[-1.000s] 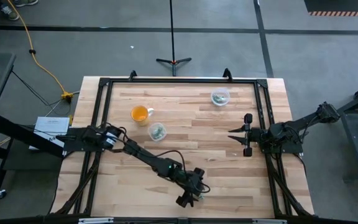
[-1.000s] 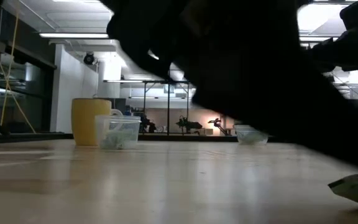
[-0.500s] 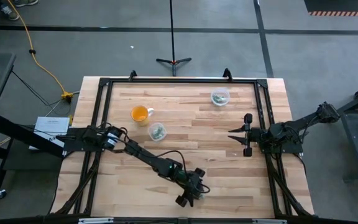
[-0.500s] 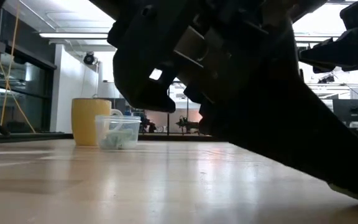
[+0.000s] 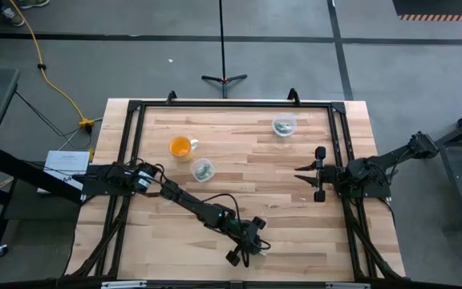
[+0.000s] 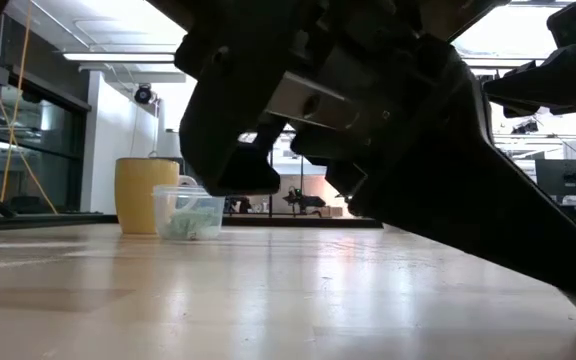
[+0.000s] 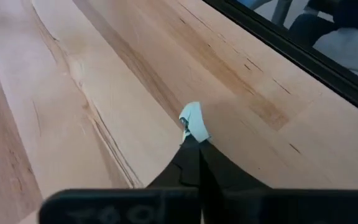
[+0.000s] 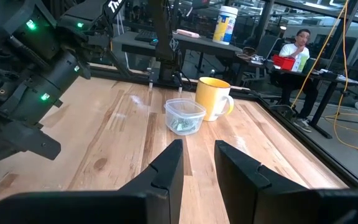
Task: Pick and place Stevia / Truvia into bins
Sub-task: Put the stevia packet into the bottom transparent container, then return to Home Position
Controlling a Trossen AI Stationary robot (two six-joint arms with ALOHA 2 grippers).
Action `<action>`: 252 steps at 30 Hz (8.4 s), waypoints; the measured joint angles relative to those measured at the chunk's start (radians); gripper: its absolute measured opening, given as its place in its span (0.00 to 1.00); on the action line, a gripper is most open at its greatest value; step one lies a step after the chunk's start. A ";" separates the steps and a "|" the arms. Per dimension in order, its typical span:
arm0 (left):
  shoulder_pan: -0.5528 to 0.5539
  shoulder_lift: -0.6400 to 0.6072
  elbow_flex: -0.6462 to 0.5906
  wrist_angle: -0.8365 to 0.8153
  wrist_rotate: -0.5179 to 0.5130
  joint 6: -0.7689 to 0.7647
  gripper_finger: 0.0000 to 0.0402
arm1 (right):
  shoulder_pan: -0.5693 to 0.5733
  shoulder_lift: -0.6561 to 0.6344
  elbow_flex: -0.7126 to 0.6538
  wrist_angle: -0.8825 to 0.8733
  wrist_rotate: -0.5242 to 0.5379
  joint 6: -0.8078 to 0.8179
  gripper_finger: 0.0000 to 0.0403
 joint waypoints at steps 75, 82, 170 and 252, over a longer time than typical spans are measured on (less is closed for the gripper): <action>0.314 -1.622 -1.338 0.270 -0.285 -0.273 0.30 | 0.000 0.000 0.000 -0.039 0.000 0.017 0.21; 0.314 -2.036 -1.448 0.077 -0.261 -0.291 0.17 | 0.000 0.000 0.000 -0.032 0.010 0.027 0.21; 0.314 -2.286 -1.531 -0.073 -0.176 -0.223 0.09 | -0.316 -0.203 0.005 -0.142 -0.360 0.087 0.08; 0.314 -2.286 -1.531 -0.073 -0.177 -0.221 0.20 | -0.316 -0.203 0.006 -0.142 -0.360 0.086 0.08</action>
